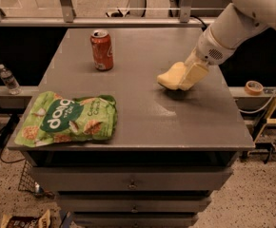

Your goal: Move sponge near coke can

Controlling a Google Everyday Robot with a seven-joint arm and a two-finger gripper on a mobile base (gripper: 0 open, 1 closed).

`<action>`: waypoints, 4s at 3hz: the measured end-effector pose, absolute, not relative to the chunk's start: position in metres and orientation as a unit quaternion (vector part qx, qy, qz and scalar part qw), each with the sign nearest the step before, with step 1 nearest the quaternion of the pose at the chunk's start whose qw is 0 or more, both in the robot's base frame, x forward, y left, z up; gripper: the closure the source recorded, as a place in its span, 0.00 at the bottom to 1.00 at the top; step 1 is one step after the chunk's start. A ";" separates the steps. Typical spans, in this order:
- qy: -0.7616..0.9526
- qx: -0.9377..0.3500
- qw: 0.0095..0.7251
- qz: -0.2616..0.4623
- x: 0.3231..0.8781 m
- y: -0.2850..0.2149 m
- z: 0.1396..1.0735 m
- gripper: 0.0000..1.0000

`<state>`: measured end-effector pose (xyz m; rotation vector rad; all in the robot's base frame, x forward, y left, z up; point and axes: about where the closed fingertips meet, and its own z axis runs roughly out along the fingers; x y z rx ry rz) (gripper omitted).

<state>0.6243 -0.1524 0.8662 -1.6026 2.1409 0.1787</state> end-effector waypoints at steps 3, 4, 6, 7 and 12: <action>0.719 -0.645 0.256 0.045 0.679 -0.082 0.900 1.00; 0.715 -0.647 0.259 0.056 0.701 -0.055 0.897 1.00; 0.693 -0.669 0.259 0.076 0.703 -0.009 0.887 1.00; 0.683 -0.686 0.238 0.082 0.711 0.016 0.862 1.00; 0.680 -0.691 0.228 0.092 0.715 0.030 0.843 0.05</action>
Offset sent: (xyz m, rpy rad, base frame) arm 0.0608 0.0756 0.0717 -0.0124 -0.1920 0.2086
